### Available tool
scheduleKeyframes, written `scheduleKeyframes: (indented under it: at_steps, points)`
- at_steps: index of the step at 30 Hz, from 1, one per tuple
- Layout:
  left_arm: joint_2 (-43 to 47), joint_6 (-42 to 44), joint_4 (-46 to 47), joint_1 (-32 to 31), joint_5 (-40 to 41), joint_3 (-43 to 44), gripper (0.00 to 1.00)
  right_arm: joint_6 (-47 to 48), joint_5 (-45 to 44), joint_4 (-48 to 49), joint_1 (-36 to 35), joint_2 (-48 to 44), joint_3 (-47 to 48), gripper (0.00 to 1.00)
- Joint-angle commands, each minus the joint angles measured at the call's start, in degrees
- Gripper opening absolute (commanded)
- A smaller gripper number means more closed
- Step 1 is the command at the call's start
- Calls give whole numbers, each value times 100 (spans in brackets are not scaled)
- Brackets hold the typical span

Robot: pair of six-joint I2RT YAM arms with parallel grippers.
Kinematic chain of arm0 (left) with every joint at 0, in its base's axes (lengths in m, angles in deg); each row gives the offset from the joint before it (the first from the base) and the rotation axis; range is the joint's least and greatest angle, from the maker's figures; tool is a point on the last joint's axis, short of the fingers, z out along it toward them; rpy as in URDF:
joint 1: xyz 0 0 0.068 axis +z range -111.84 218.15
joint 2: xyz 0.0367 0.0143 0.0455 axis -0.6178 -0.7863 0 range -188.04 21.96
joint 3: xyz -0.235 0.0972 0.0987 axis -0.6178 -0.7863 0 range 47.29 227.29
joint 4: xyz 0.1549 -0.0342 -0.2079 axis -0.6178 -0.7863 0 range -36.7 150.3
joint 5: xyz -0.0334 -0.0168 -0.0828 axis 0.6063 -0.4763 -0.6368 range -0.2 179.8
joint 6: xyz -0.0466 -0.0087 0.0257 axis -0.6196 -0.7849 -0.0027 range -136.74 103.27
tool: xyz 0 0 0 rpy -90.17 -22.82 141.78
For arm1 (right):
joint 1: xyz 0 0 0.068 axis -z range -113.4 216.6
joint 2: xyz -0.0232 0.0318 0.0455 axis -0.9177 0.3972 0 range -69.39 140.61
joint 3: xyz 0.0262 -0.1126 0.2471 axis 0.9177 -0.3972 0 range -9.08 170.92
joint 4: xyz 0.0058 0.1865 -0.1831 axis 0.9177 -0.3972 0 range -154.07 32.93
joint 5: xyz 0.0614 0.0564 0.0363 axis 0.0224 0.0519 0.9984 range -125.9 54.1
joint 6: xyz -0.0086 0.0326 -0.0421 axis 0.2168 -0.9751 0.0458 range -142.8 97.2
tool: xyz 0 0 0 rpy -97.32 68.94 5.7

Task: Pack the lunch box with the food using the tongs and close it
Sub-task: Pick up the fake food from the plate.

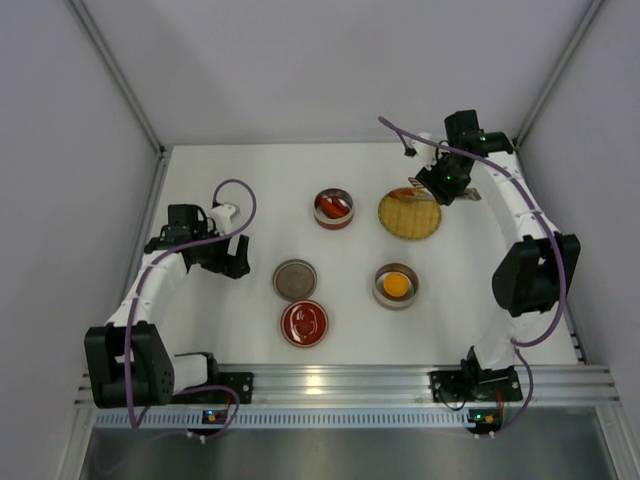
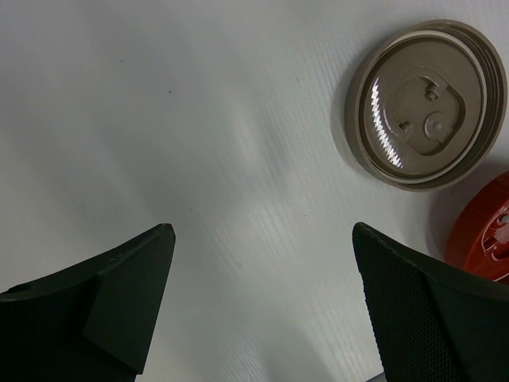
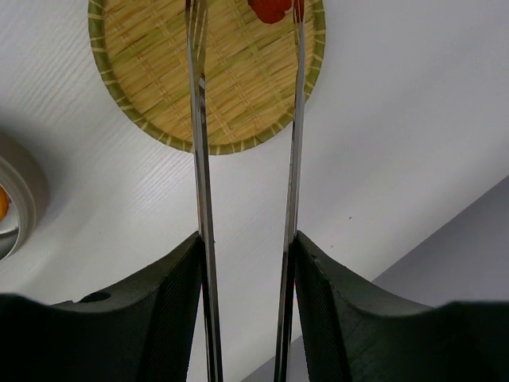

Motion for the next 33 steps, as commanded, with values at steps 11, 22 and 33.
scheduleKeyframes:
  at_steps: [11,22,33]
  points:
    - [-81,-15,141,-19,-42,104,98,609,-111,684,91,189,239,47]
    - [-195,-42,185,-11,-78,130,98,732,-129,719,82,550,354,47]
    - [-239,-42,220,-11,-16,130,98,811,-103,641,64,699,433,35]
